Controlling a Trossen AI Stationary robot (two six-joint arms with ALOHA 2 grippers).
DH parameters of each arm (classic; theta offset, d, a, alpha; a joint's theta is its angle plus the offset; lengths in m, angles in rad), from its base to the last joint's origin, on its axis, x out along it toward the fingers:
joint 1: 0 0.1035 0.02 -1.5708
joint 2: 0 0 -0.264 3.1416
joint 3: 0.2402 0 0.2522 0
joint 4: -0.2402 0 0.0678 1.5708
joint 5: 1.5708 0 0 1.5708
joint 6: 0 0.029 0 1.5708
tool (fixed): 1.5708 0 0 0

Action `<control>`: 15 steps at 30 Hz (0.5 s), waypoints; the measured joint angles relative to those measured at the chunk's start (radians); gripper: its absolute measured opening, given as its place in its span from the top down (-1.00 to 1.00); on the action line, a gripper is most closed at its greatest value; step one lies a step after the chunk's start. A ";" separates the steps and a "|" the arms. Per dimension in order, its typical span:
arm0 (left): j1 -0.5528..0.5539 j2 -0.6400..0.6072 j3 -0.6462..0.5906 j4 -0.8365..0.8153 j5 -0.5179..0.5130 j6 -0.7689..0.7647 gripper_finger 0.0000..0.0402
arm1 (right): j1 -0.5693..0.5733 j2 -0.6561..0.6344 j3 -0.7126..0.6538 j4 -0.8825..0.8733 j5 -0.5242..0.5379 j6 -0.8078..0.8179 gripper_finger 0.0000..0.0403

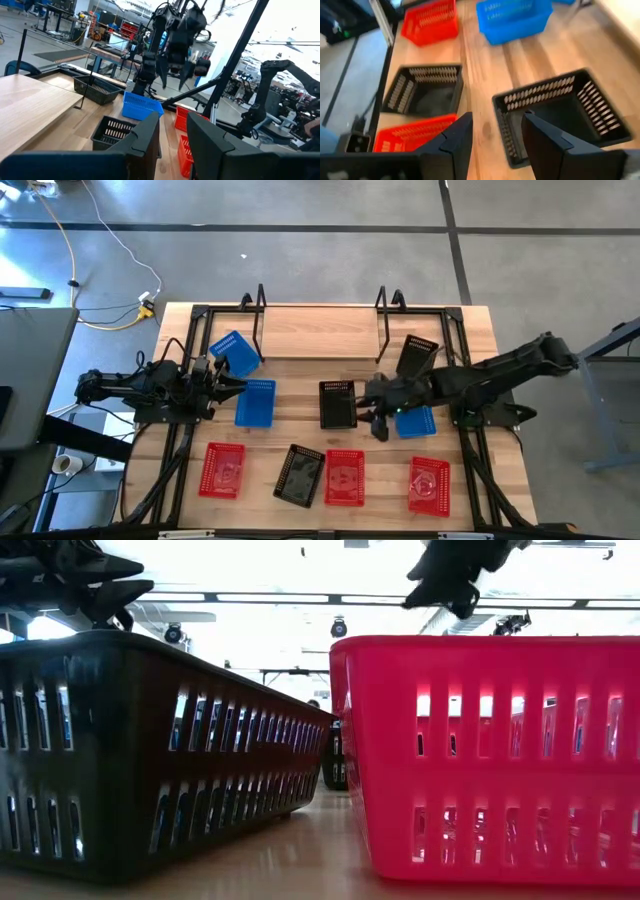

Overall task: Stack baskets on shelf by color
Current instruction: Put the middle black bin on the shelf

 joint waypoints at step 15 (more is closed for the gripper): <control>0.000 0.000 0.000 -0.001 0.000 -0.025 0.55 | 0.050 0.216 0.000 0.104 -0.001 -0.066 0.24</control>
